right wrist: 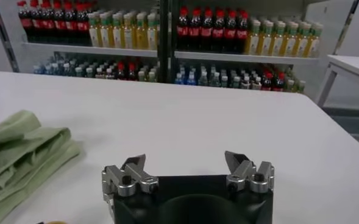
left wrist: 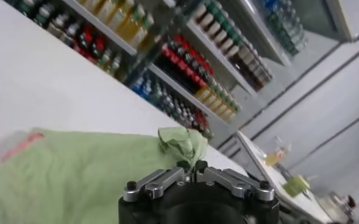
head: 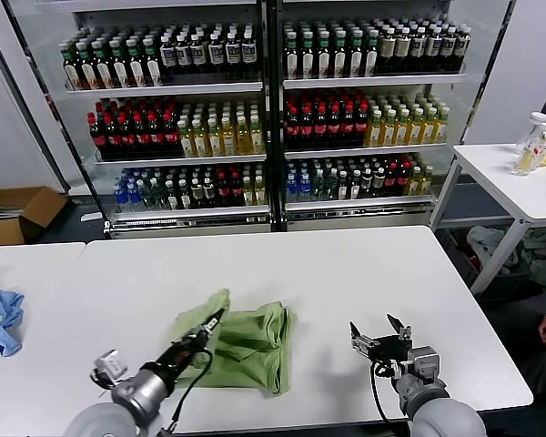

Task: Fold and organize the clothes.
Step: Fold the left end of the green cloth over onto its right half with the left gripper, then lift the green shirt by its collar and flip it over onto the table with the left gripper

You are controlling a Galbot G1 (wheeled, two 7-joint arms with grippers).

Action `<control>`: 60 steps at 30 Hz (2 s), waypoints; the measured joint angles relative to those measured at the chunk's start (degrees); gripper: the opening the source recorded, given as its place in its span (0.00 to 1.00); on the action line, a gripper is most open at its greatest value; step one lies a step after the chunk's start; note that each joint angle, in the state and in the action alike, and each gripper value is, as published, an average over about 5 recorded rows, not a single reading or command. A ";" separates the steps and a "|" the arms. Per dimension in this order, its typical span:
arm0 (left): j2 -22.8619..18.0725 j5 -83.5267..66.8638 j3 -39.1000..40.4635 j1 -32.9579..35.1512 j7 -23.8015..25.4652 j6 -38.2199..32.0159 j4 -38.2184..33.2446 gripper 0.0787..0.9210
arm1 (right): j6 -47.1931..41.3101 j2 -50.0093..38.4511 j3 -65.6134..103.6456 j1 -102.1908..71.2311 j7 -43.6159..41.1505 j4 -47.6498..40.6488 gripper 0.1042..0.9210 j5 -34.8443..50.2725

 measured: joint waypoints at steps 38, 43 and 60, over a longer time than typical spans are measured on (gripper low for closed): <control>3.59 25.74 -2.85 1.92 -1.00 -1.14 6.10 0.88 | -0.20 0.89 -0.50 2.08 0.07 -1.66 0.88 -0.43; 3.71 26.72 -2.72 1.32 -0.63 0.19 7.62 0.88 | -0.20 0.73 -0.09 1.93 0.06 -1.56 0.88 -0.40; 3.93 23.02 -2.87 0.25 2.85 2.49 11.17 0.44 | -0.40 0.42 0.95 0.90 0.12 -0.32 0.88 -0.24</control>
